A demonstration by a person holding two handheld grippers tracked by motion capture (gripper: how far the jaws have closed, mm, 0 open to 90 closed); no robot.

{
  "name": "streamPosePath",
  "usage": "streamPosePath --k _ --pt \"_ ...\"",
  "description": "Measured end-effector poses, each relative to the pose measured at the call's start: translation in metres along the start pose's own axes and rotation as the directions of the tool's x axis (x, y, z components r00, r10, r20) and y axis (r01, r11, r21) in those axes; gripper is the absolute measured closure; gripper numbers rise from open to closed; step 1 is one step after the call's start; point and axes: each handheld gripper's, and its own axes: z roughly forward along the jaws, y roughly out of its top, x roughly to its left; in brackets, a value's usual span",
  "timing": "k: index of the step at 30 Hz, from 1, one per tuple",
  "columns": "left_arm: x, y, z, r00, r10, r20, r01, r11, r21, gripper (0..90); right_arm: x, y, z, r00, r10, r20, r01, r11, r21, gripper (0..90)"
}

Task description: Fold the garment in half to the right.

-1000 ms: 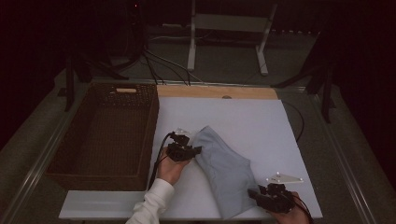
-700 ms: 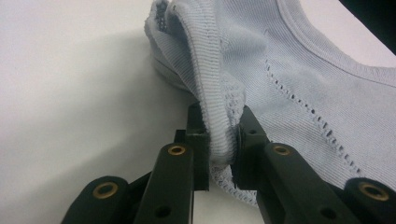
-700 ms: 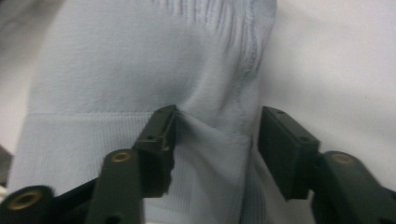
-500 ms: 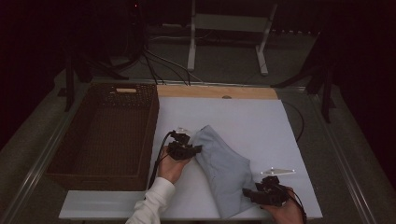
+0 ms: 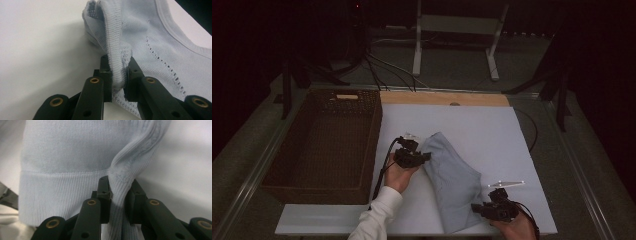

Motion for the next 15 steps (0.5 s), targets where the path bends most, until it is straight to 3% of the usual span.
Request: streamPosePath --k 15 --pt "0.0 0.009 0.0 1.0 0.005 -0.009 -0.005 1.0 -0.002 80.4 0.013 0.001 0.002 0.9991 -0.021 -0.036 0.021 1.0 0.009 77.3"
